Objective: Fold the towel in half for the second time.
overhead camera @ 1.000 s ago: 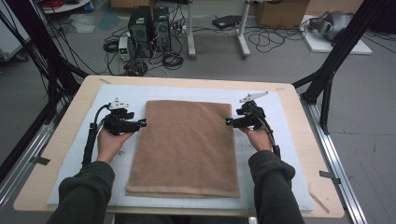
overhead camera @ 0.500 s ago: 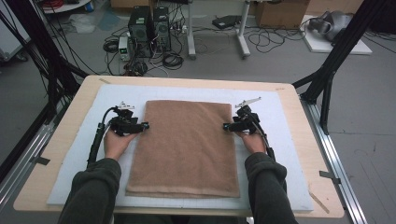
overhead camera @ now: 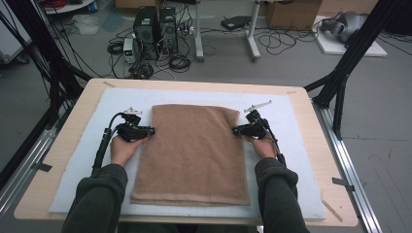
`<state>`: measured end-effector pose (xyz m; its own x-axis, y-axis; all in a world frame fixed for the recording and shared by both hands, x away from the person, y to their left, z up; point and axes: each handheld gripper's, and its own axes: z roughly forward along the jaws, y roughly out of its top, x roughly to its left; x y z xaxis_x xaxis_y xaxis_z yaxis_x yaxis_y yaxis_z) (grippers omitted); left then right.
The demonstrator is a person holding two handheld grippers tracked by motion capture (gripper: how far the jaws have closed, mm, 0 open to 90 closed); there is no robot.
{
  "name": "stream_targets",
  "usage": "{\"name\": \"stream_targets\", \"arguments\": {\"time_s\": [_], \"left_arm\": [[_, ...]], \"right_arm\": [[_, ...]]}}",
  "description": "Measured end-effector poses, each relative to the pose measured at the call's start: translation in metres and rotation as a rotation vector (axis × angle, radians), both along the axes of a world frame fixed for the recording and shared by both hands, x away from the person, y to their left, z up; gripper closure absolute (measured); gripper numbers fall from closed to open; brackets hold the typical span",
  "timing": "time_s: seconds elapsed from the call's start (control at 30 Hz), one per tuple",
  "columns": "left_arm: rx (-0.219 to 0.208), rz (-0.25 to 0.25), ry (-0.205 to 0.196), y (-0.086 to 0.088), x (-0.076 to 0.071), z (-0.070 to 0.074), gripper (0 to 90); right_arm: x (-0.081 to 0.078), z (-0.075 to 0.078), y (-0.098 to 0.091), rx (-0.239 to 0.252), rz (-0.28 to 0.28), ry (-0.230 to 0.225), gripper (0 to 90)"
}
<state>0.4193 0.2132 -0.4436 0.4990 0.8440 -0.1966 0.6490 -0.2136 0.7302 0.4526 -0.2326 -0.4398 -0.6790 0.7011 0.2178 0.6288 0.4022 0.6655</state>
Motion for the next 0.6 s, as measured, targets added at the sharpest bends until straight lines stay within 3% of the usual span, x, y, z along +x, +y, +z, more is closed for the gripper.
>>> {"name": "stream_targets", "arguments": {"time_s": [0.1, 0.17, 0.3, 0.43, 0.6], "left_arm": [[-0.020, 0.006, 0.000, 0.002, 0.000, 0.001, 83.4], [-0.041, -0.003, 0.001, 0.006, 0.001, 0.002, 83.4], [-0.114, -0.005, 0.002, 0.014, 0.000, 0.008, 83.6], [-0.143, -0.013, -0.021, 0.019, -0.003, 0.016, 83.9], [-0.172, -0.024, -0.067, 0.026, -0.013, 0.032, 83.9]], "right_arm": [[-0.001, 0.005, -0.001, -0.011, -0.007, -0.022, 82.3], [-0.003, 0.011, -0.004, 0.010, -0.006, -0.038, 82.3], [-0.004, 0.017, -0.008, 0.018, 0.004, -0.043, 82.3], [-0.007, 0.026, -0.009, 0.035, 0.011, -0.064, 82.3], [-0.017, 0.048, -0.012, 0.088, 0.044, -0.100, 82.1]]}}
